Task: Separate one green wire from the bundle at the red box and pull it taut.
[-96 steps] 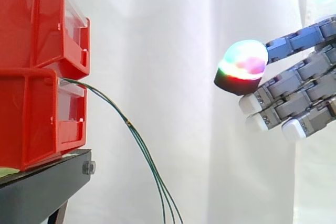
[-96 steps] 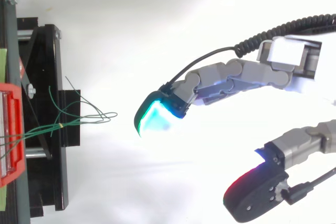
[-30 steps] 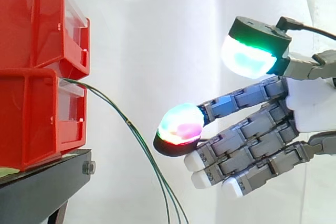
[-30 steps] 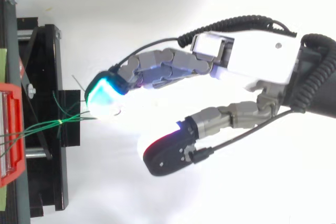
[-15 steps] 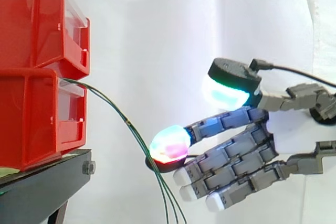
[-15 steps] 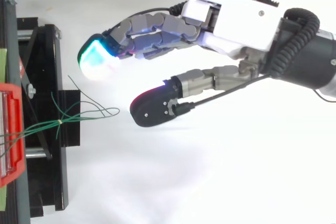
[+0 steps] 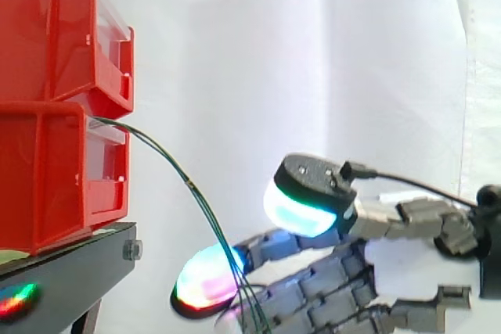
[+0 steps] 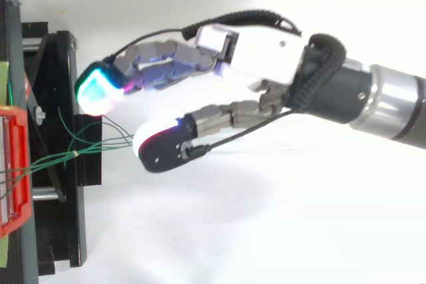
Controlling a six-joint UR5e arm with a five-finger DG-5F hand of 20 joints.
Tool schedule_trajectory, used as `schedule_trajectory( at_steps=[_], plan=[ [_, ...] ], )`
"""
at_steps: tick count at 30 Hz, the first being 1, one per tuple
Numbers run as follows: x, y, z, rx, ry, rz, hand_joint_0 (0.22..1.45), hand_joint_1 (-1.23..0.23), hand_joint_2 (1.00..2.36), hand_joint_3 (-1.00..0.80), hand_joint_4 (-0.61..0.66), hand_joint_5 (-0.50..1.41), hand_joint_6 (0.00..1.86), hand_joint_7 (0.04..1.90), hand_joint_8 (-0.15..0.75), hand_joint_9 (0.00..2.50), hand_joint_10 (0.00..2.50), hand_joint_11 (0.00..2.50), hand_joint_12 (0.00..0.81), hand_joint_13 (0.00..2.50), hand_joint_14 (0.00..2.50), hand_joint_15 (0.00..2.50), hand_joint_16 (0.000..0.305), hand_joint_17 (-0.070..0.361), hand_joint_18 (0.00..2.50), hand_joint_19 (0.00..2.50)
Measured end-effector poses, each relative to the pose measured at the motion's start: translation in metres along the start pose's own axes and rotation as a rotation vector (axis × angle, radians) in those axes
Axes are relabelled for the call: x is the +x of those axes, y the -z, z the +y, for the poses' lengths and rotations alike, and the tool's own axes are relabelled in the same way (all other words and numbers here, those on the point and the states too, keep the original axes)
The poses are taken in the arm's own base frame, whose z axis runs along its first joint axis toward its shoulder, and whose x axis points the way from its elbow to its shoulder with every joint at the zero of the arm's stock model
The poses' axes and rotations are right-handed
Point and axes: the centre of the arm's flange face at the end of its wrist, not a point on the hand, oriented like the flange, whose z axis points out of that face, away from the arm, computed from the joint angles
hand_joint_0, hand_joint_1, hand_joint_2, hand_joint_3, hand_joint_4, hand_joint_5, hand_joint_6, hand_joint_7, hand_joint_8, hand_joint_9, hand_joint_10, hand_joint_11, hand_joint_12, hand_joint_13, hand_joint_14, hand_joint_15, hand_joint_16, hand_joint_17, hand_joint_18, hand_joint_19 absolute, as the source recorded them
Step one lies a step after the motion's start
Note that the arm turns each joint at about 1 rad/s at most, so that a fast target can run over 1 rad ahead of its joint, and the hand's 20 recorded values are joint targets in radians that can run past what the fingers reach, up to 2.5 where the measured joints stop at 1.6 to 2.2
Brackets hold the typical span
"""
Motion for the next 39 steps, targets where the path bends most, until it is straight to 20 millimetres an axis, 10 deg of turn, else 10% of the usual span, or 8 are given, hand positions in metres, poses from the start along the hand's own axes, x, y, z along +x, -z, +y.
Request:
schedule_trajectory(
  at_steps=[11, 39],
  plan=[
    [0.04, -0.009, -0.023, -0.011, -0.027, 0.082, 0.55, -0.58, 1.0, -0.48, 0.3, -0.18, 0.5, 0.74, 0.324, 0.64, 0.01, 0.24, 0.376, 0.58, 0.01, 0.15, 0.067, 0.151, 0.54, 0.23],
    [0.04, -0.018, -0.002, 0.009, -0.087, 0.093, 0.55, -0.58, 1.0, -0.48, 0.32, -0.16, 0.5, 0.87, 0.324, 0.66, 0.01, 0.28, 0.373, 0.59, 0.01, 0.16, 0.066, 0.148, 0.56, 0.25]
  ],
)
